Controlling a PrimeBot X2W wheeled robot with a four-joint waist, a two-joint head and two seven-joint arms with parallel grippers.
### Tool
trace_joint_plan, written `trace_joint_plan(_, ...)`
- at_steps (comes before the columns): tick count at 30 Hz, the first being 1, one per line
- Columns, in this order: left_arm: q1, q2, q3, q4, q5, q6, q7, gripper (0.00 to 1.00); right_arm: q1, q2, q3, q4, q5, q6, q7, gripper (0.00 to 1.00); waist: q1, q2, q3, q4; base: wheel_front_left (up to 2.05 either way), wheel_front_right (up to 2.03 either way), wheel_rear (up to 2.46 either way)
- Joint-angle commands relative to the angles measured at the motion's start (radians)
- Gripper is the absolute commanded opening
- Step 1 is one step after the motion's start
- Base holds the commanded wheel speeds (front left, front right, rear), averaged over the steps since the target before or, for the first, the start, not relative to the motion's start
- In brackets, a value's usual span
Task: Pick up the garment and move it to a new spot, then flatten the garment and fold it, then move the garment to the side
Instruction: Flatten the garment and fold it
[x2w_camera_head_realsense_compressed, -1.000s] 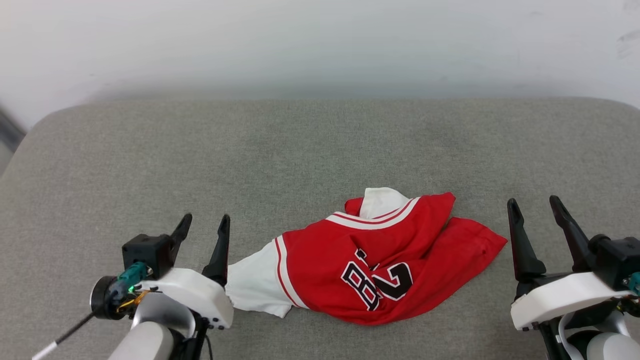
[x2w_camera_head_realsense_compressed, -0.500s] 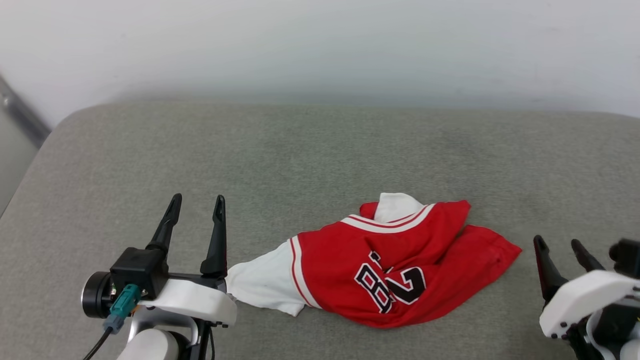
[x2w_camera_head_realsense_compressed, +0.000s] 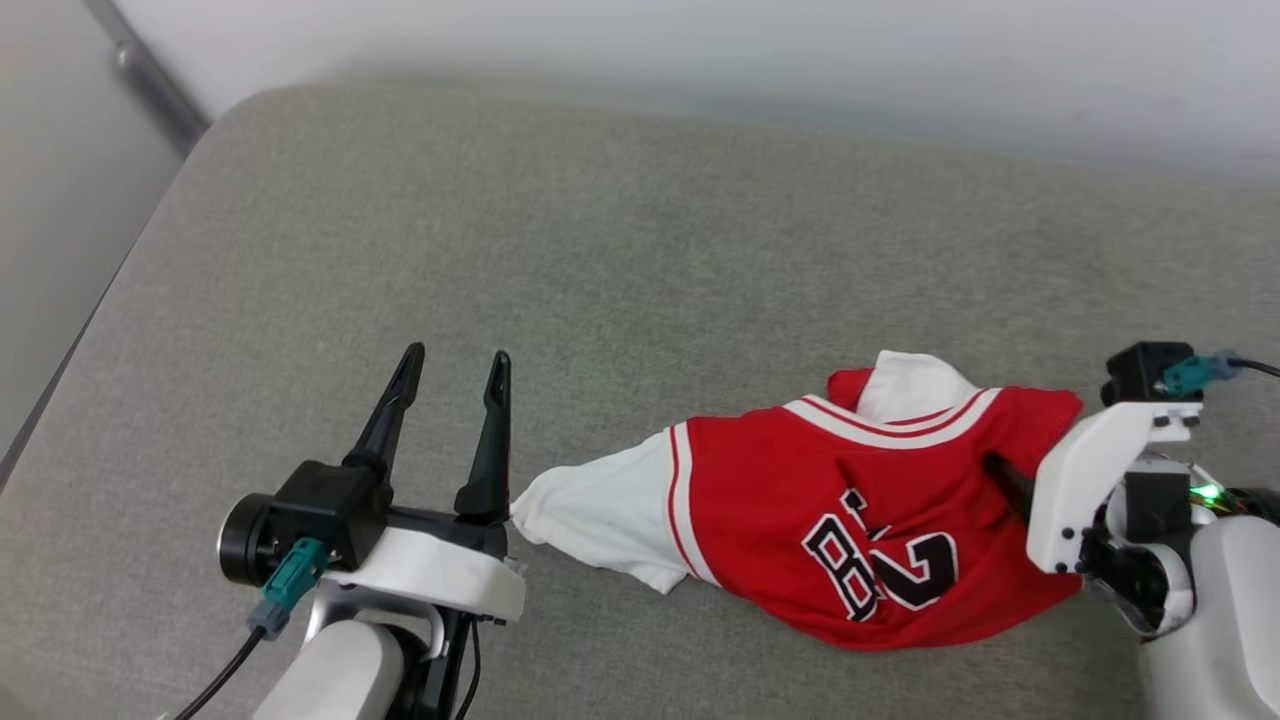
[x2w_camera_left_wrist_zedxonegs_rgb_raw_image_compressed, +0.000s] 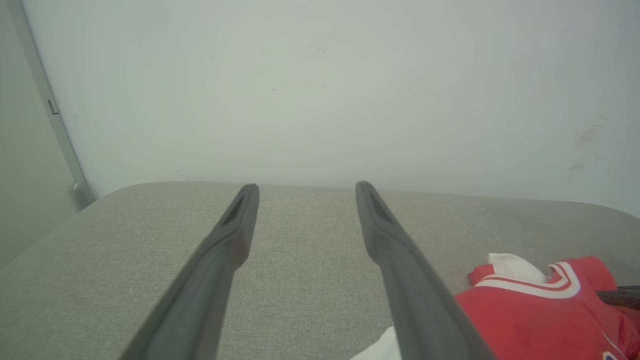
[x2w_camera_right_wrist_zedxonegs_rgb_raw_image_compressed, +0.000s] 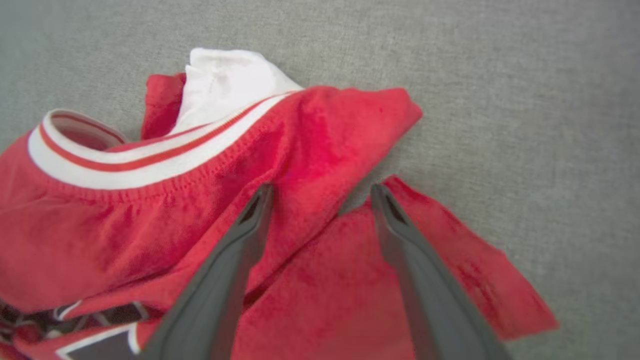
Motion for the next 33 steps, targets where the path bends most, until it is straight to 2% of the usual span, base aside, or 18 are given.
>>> trace_joint_plan(1,-0.022,-0.009,-0.001,0.011,0.007,-0.008,-0.006,1.00,-0.037,-0.012,0.021,0.048,0.008,-0.001,0.018,1.00,0.0000,0.0000,0.037,0.029,0.00,0.00,0.00)
trace_joint_plan(5,-0.032,-0.018,-0.003,0.024,0.008,-0.016,-0.011,1.00,-0.051,-0.020,0.032,0.117,0.014,-0.001,0.035,1.00,0.0000,0.0000,0.049,0.036,0.00,0.00,0.00)
trace_joint_plan(6,-0.033,-0.022,-0.002,0.033,0.008,-0.021,-0.012,1.00,-0.039,-0.014,0.034,0.165,0.022,-0.001,0.052,1.00,0.0000,0.0000,0.053,0.037,0.00,0.00,0.00)
trace_joint_plan(7,-0.034,-0.024,-0.001,0.036,0.009,-0.022,-0.013,1.00,-0.032,-0.014,0.041,0.187,0.025,-0.001,0.064,0.72,0.0000,0.0000,0.054,0.036,0.00,0.00,0.00)
trace_joint_plan(8,-0.033,-0.026,0.001,0.038,0.010,-0.022,-0.014,1.00,-0.024,-0.011,0.049,0.204,0.034,-0.001,0.074,0.32,0.0000,0.0000,0.054,0.034,0.00,0.00,0.00)
trace_joint_plan(9,-0.033,-0.026,0.001,0.038,0.010,-0.022,-0.014,1.00,-0.024,-0.011,0.049,0.204,0.034,-0.001,0.074,0.32,0.0000,0.0000,0.054,0.034,0.00,0.00,0.00)
trace_joint_plan(10,-0.031,-0.027,0.003,0.040,0.009,-0.022,-0.014,1.00,-0.019,-0.003,0.055,0.212,0.048,-0.001,0.073,0.00,0.0000,0.0000,0.054,0.030,0.00,0.00,0.00)
trace_joint_plan(15,-0.020,-0.022,0.012,0.051,0.007,-0.024,-0.016,1.00,-0.039,-0.023,0.078,0.159,0.076,-0.001,0.017,0.00,0.0000,0.0000,0.040,-0.004,0.00,0.00,0.00)
trace_joint_plan(18,-0.011,-0.016,0.016,0.051,0.009,-0.022,-0.017,1.00,-0.052,-0.038,0.073,0.070,0.078,-0.001,-0.035,0.00,0.0000,0.0000,0.025,-0.031,0.00,0.00,0.00)
trace_joint_plan(23,0.009,-0.005,0.021,0.051,0.005,-0.015,-0.015,1.00,0.031,-0.033,0.016,-0.101,0.048,-0.001,-0.074,0.00,0.0000,0.0000,-0.002,-0.077,0.00,0.00,0.00)
trace_joint_plan(28,0.027,0.002,0.021,0.046,0.001,-0.009,-0.004,1.00,0.190,0.030,-0.078,-0.241,0.022,-0.001,-0.045,0.00,0.0000,0.0000,-0.022,-0.114,0.00,0.00,0.00)
trace_joint_plan(33,0.032,0.007,0.016,0.042,-0.006,-0.007,0.005,1.00,0.349,0.072,-0.125,-0.236,0.037,-0.001,-0.022,0.00,0.0000,0.0000,-0.026,-0.128,0.00,0.00,0.00)
